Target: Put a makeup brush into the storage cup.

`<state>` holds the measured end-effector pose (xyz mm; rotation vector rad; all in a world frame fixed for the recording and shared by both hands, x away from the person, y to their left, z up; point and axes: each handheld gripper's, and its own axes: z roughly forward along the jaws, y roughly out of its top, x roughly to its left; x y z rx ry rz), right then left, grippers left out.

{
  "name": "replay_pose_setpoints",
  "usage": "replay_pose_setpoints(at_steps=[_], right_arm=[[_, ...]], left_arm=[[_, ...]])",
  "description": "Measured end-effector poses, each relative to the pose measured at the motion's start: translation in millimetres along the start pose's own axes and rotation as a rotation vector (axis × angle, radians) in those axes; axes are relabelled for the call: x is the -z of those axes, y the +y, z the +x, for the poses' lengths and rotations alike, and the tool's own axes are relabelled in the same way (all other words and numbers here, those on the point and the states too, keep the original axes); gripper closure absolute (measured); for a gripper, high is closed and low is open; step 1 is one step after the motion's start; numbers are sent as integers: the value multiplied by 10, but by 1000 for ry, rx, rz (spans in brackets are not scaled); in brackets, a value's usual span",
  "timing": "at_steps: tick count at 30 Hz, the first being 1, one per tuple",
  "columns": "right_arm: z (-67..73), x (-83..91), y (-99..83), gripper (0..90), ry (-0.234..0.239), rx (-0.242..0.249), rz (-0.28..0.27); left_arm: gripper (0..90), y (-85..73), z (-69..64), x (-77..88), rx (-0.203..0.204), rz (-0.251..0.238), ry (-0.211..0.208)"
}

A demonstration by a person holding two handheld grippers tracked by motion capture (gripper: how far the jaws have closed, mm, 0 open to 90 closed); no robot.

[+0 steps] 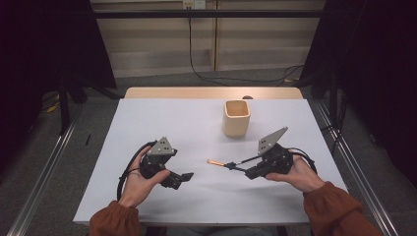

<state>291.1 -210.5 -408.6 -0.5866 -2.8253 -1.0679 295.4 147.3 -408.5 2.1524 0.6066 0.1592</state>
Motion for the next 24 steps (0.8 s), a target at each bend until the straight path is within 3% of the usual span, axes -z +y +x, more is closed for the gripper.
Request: replay_pose_setpoints(at_steps=[2, 9, 12, 15, 20, 24], right_arm=[[-5, -13, 14, 853, -3, 5, -18], [-14, -47, 1, 853, 12, -12, -102], [-4, -58, -12, 853, 8, -18, -138], [-11, -56, -46, 854, 28, -36, -195], [-6, -57, -79, 854, 28, -41, -233], [2, -57, -98, 854, 31, -41, -272]], left_arm=[[38, -12, 0, 25, 4, -11, 20], [38, -40, -28, 68, 3, -31, 22], [39, -44, -32, 78, 27, -42, 22], [38, -53, -43, 85, 23, -45, 28], [38, -62, -63, 84, 16, -41, 47], [38, -40, -117, 100, 15, -50, 38]])
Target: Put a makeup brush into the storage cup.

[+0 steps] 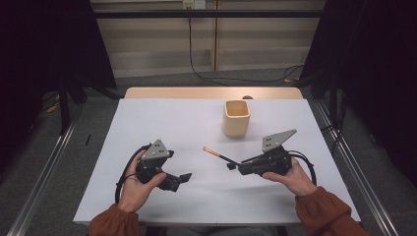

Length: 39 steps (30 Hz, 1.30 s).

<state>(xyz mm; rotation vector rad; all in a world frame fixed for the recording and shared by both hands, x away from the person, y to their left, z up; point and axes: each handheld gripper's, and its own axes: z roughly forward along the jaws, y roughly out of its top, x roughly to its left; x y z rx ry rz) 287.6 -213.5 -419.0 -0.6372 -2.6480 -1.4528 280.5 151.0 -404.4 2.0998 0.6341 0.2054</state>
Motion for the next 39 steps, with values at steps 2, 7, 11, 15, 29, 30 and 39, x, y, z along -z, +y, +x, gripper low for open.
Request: replay_pose_setpoints(at_steps=[2, 7, 11, 15, 29, 30, 39], right_arm=[[3, -4, -13, 854, 2, -4, -15], [7, -13, -31, 853, 16, -16, -35], [29, -20, -23, 854, 15, -5, -58], [40, -20, -39, 854, 14, -4, -85], [64, -4, -39, 853, 22, 9, -235], [63, -1, -37, 854, 21, 11, -251], [77, 12, -33, 853, 7, 28, -328]], left_arm=[[38, -6, -5, 1, -3, -2, -1], [38, -32, 15, 6, 11, -18, 8], [38, -38, -4, -8, 13, -16, 5], [38, -39, -4, -9, 7, -9, -2], [38, -83, 34, -32, 18, -15, 1], [38, -87, 39, -32, 17, -16, 5], [35, -90, 45, -18, 13, -23, 3]])
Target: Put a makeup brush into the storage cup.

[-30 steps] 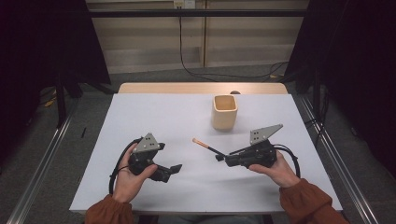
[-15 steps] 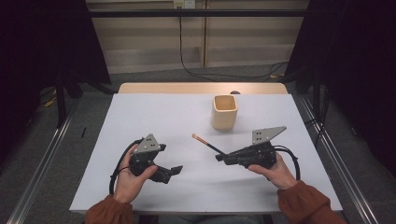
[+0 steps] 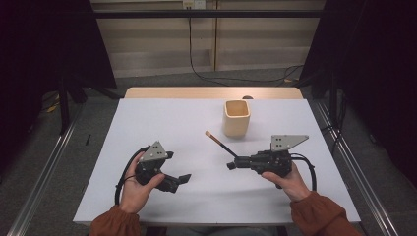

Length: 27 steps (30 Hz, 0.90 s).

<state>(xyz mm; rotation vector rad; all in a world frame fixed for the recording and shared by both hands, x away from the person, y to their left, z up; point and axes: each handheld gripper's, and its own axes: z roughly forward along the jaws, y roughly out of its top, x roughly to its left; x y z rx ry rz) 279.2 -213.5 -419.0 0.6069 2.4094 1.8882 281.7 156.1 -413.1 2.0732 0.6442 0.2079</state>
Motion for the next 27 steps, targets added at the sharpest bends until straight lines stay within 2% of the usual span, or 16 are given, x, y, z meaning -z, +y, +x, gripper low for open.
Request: replay_pose_setpoints(at_steps=[3, 4, 6, 11, 13, 18, 22, 24, 25, 27], right_arm=[[-7, 12, 7, 853, -5, 0, -6], [-12, 20, 10, 853, -9, -1, -12], [-21, 35, 23, 853, -6, 3, -18], [-29, 30, 11, 853, -3, 4, -22], [-25, 19, 7, 853, 3, 5, -19], [-14, 11, 7, 853, 9, 6, -17], [-2, 4, 9, 853, 12, 13, -17], [-3, 3, 10, 853, 11, 13, -17], [-3, 5, 10, 853, 11, 14, -16], [-1, 5, 10, 853, 11, 14, -16]], left_arm=[[34, -8, -9, -1, 0, -4, -2], [34, -8, -8, 3, -11, -3, 12], [34, -21, -21, 12, 7, -33, 19], [30, 4, -68, 6, 15, -79, 11], [30, 30, -92, -4, 22, -101, -6], [29, 82, -131, -21, 6, -119, -12], [31, 135, -192, -67, 20, -115, -55], [29, 160, -231, -95, -3, -126, -45], [29, 175, -237, -107, -27, -123, -37], [29, 183, -255, -121, -20, -132, -40]])
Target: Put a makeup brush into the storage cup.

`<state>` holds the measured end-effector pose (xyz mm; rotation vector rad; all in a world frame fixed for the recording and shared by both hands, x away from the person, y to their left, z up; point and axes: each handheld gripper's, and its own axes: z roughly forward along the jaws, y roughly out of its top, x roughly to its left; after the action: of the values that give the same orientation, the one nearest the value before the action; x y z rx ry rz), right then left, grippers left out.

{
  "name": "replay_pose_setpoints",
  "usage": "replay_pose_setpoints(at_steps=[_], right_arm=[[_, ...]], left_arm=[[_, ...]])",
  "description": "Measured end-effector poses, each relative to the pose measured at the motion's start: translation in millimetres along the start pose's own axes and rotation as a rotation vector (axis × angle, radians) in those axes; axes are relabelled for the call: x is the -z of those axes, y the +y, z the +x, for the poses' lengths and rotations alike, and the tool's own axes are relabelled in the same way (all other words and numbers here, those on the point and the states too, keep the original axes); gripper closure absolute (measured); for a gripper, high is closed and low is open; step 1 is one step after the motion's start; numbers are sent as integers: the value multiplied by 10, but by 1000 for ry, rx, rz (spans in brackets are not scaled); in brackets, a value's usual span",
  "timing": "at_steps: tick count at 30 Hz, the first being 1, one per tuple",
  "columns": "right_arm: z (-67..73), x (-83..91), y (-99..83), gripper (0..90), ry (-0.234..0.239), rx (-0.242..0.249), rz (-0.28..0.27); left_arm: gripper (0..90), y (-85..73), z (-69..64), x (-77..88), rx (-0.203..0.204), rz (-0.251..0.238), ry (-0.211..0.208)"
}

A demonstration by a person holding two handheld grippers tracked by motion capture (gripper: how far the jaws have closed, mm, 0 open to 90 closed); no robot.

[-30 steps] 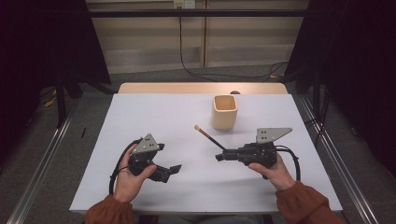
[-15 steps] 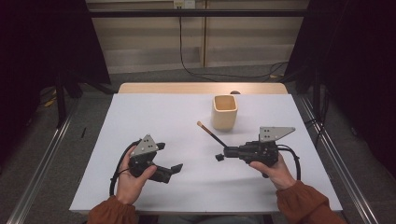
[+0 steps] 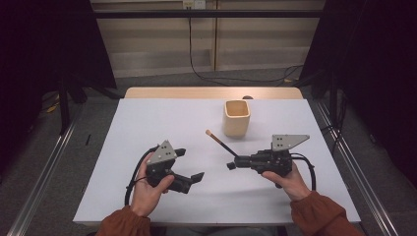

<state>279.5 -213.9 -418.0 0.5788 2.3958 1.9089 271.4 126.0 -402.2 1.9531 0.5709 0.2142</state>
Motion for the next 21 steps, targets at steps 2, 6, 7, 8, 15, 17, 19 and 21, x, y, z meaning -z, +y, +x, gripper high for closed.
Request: replay_pose_setpoints(at_steps=[2, 6, 7, 8, 15, 17, 19, 21], right_arm=[[2, -1, -1, 853, 2, 0, -1], [2, -6, -3, 853, 3, 2, 2], [0, -6, -4, 853, 3, 1, 1], [0, -8, -6, 853, 4, 0, -1], [0, -37, -16, 853, 4, 4, 4], [3, -43, -19, 853, 6, 5, 7], [2, -44, -19, 853, 7, 6, 6], [-1, -45, -23, 853, 4, 6, 4]], left_arm=[[27, 17, -4, -37, -1, -23, -14], [23, 36, -8, -81, -7, -51, -1], [21, 46, -4, -85, -10, -56, -5], [22, 55, -7, -90, -11, -65, -6], [26, 120, -29, -131, -26, -93, -14], [26, 130, -44, -148, -33, -94, -19], [26, 143, -49, -163, -32, -103, -29], [26, 154, -50, -173, -36, -107, -36]])
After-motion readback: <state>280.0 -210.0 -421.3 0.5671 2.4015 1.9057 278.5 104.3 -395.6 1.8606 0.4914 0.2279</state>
